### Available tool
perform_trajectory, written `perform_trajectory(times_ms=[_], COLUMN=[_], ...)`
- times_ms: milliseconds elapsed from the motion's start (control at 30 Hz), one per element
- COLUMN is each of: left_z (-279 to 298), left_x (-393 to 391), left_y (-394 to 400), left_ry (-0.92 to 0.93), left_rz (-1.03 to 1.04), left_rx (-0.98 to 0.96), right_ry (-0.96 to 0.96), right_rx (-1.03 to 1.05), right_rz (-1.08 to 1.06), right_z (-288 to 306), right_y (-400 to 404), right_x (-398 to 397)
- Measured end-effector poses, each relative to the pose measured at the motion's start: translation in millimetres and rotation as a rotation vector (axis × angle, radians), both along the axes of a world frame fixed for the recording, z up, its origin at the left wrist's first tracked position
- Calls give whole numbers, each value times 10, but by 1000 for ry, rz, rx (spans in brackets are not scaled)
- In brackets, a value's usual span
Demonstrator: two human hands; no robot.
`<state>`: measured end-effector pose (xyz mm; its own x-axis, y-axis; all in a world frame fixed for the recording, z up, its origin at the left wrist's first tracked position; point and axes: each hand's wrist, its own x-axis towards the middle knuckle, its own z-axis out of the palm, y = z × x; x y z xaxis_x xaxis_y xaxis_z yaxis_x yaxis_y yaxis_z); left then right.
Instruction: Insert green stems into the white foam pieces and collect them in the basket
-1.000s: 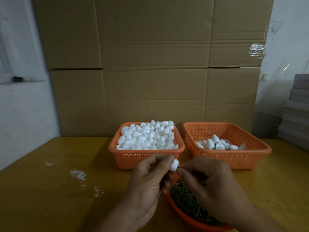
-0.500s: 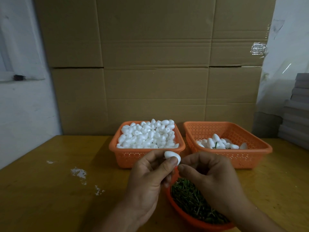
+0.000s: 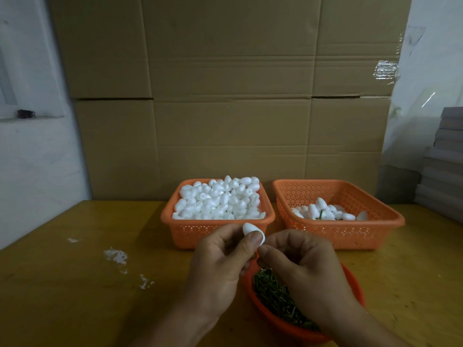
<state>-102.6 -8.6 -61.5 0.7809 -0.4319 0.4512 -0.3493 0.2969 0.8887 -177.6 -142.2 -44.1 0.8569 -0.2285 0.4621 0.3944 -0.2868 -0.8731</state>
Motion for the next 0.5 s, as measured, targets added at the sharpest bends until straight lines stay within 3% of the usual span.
perform_trajectory(times_ms=[200, 500], left_z=[8, 28], left_x=[-14, -65], left_y=[29, 18], left_ry=[-244, -284], left_rz=[109, 117], left_rx=[143, 149], right_ry=[2, 34], right_rx=[51, 244], right_rz=[4, 89], right_z=[-54, -80], right_y=[55, 81], right_x=[18, 47])
